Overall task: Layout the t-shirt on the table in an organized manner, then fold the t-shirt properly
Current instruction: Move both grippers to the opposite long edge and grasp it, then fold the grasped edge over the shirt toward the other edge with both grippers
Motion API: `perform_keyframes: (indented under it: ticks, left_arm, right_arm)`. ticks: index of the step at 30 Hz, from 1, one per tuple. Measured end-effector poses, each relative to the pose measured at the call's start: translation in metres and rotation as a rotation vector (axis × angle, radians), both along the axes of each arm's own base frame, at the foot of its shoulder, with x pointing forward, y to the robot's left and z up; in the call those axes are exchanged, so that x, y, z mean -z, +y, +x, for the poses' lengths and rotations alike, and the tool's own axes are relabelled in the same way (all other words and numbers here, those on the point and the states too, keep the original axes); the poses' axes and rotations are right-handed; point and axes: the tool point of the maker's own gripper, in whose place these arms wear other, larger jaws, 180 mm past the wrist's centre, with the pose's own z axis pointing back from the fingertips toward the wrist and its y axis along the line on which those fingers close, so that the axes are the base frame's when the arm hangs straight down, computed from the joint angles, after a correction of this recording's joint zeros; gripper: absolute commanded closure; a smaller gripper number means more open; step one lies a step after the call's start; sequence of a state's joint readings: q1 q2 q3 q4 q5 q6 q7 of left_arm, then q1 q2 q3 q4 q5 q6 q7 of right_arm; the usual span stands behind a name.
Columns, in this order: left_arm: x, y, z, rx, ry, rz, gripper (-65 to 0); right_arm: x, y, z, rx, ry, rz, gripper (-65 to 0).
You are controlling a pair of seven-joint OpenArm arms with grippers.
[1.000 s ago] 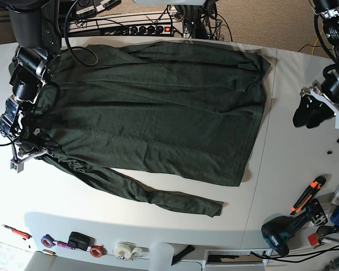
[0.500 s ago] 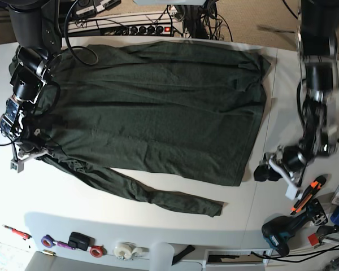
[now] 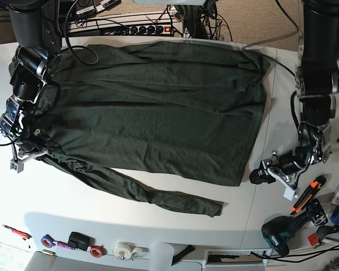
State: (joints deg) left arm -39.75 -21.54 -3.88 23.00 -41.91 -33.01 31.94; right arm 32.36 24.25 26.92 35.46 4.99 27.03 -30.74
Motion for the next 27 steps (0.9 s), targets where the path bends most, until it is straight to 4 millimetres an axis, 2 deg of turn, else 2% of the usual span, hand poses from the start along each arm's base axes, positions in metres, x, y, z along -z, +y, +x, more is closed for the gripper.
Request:
perform_keyframes:
  ticks: [3, 11, 13, 17, 19, 22, 25, 27]
  left_arm:
    - [0.001, -0.009, 0.000, -0.002, -0.013, -0.025, -32.0]
    - [0.001, -0.072, 0.000, 0.073, -0.027, -0.124, -32.0]
    - [0.001, -0.080, 0.000, 0.083, -0.027, -0.130, -32.0]
    - [0.000, -0.081, 0.001, 0.077, -0.038, -0.132, -31.3]
    - [-0.001, -0.080, 0.003, 0.070, -0.047, -0.130, -23.7]
    - [0.000, -0.077, 0.005, 0.052, -0.062, -0.116, 0.0]
    - [-0.005, -0.075, 0.009, 0.019, -0.094, -0.143, 0.0]
    - [-0.013, -0.082, 0.006, 0.065, -0.133, -0.191, 0.0]
  right_arm:
    - [0.000, 0.000, 0.000, 0.000, 0.001, 0.000, 0.0]
    - [0.000, 0.000, 0.000, 0.000, 0.000, -0.001, 0.0]
    - [0.000, 0.000, 0.000, 0.000, 0.000, -0.001, 0.0]
    - [0.000, 0.000, 0.000, 0.000, 0.000, 0.000, 0.0]
    - [0.000, 0.000, 0.000, 0.000, 0.000, -0.001, 0.0]
    - [0.000, 0.000, 0.000, 0.000, 0.001, -0.001, 0.0]
    - [0.000, 0.000, 0.000, 0.000, 0.002, 0.000, 0.0]
    - [-0.001, 0.001, 0.001, 0.005, -0.009, 0.015, 0.0]
